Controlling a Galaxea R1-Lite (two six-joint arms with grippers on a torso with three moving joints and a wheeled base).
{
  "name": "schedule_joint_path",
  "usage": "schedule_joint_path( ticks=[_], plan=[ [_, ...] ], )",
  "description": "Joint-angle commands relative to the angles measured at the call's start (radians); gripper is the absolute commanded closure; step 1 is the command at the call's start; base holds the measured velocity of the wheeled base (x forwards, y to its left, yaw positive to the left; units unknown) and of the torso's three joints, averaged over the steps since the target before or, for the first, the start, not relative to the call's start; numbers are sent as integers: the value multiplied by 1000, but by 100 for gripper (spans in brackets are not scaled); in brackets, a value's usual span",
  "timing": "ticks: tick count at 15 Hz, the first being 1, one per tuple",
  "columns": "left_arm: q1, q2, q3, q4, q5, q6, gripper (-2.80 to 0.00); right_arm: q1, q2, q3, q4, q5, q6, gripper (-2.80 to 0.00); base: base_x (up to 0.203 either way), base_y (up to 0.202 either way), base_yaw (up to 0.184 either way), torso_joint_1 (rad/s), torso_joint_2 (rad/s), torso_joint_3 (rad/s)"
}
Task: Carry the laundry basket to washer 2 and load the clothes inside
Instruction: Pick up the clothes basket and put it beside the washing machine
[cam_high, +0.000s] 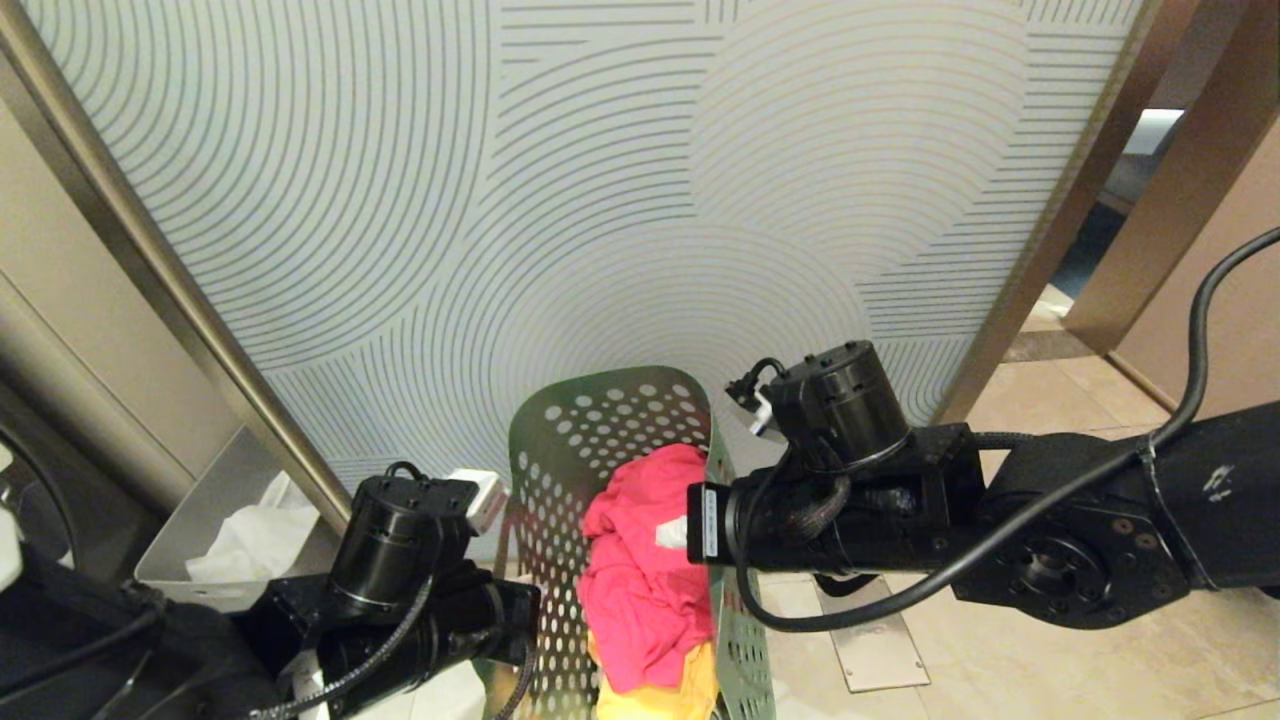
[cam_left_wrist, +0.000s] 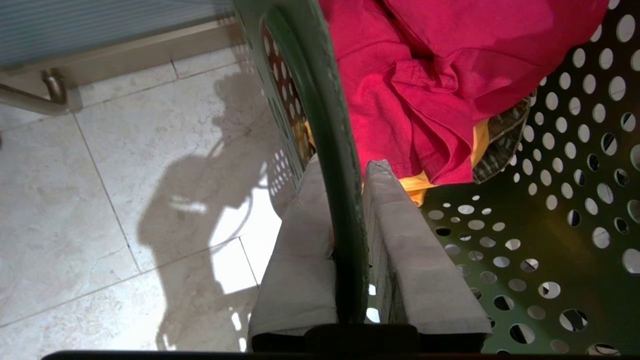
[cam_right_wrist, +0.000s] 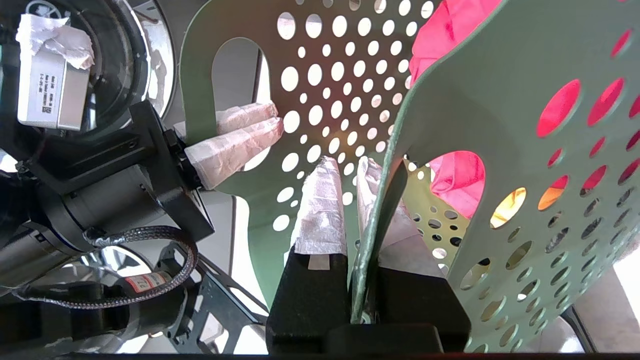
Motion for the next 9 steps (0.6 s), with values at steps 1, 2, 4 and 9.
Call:
schedule_joint_path(
  ticks=[1, 2, 4, 9],
  plan=[
    [0, 15, -5, -5, 1, -2, 0, 0, 3, 1, 0, 1, 1, 0, 0, 0, 0, -1, -1, 205],
    [0, 18, -5, -5, 1, -2, 0, 0, 3, 7, 0, 3, -9, 0, 0, 0, 0, -2, -1, 201],
    [0, 26, -7, -5, 1, -2, 0, 0, 3, 12, -2, 4, -22, 0, 0, 0, 0, 4, -1, 202],
    [-14, 45, -11, -8, 2, 0, 0, 0, 5, 12, -3, 4, -25, 0, 0, 0, 0, 4, 3, 203]
  ],
)
